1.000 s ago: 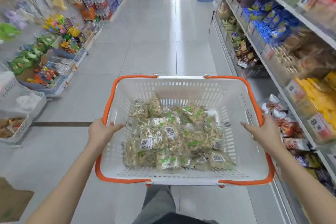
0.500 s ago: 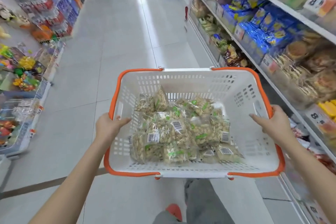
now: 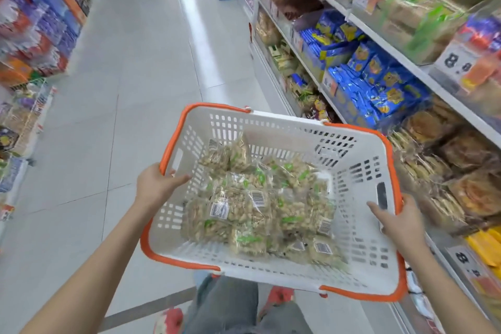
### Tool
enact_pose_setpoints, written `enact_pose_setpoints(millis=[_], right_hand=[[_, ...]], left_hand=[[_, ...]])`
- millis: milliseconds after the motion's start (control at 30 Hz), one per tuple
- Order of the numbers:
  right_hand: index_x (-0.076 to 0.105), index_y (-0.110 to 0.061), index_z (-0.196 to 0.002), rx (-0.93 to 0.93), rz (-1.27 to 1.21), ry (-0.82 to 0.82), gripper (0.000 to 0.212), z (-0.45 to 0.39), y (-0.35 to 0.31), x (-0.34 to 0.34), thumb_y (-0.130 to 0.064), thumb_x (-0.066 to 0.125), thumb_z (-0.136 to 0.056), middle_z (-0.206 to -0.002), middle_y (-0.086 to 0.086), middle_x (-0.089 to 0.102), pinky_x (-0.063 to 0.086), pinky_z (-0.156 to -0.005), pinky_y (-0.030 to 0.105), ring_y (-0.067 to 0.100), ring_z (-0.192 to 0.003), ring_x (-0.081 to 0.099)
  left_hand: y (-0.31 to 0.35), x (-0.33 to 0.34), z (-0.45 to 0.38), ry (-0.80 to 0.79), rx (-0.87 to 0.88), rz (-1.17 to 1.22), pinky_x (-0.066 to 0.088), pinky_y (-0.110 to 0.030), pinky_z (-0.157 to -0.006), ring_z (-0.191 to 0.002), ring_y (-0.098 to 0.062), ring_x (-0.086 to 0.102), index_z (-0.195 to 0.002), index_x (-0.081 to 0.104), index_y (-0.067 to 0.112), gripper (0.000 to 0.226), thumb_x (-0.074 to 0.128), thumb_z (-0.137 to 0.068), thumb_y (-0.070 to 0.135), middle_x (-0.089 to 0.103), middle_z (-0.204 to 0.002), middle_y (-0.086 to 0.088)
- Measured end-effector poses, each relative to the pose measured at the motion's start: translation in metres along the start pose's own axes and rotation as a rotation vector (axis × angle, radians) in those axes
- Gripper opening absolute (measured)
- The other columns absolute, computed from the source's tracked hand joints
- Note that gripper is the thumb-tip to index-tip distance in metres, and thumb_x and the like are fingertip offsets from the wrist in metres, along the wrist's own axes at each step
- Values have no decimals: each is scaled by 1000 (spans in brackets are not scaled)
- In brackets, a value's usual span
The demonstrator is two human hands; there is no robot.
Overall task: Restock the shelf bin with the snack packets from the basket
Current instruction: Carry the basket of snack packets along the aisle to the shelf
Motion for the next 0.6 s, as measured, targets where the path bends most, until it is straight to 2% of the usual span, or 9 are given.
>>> enact_pose_setpoints(millis=[133, 267, 367, 500, 600], right_hand=[[47, -3, -118, 55, -8, 46, 56, -18, -4, -10, -30, 77, -78, -93, 10, 60, 42, -56, 34, 27, -72, 56], [45, -7, -120, 156, -38, 89, 58, -24, 13, -12, -32, 77, -78, -98, 11, 60, 51, -66, 45, 32, -81, 60], [45, -5, -120, 236, -49, 152, 56, -22, 28, -7, -29, 76, -80, -99, 12, 60, 49, -66, 42, 32, -82, 59], [46, -5, -112, 306, -35, 233, 51, -22, 39, 8, -30, 76, -79, -87, 16, 61, 45, -52, 36, 34, -67, 61], [48, -8, -102, 369, -42, 303, 46, -24, 54, 27, -32, 78, -77, -75, 15, 61, 47, -52, 36, 32, -61, 61]], left_hand=[[48, 22, -38, -67, 37, -52, 42, -32, -53, -56, -23, 53, -76, 57, 7, 34, 83, -69, 28, 55, -64, -8], [91, 55, -75, -160, 105, -113, 47, -36, -56, -59, -24, 55, -80, 58, 5, 37, 84, -68, 29, 57, -67, -10], [112, 85, -102, -226, 150, -158, 44, -34, -53, -58, -24, 55, -80, 59, 3, 38, 84, -68, 28, 57, -66, -10], [123, 125, -141, -308, 201, -210, 44, -31, -52, -58, -23, 56, -82, 60, 0, 38, 83, -69, 27, 59, -67, -11], [128, 157, -175, -380, 250, -249, 41, -30, -50, -58, -23, 55, -80, 58, 1, 40, 83, -68, 30, 58, -66, -9]])
Point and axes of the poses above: each hand's wrist, its own z-axis away from the middle knuckle, its own x-axis out of the palm, y = z × x, the point moved 3 cm from there along -z, towards the middle knuckle
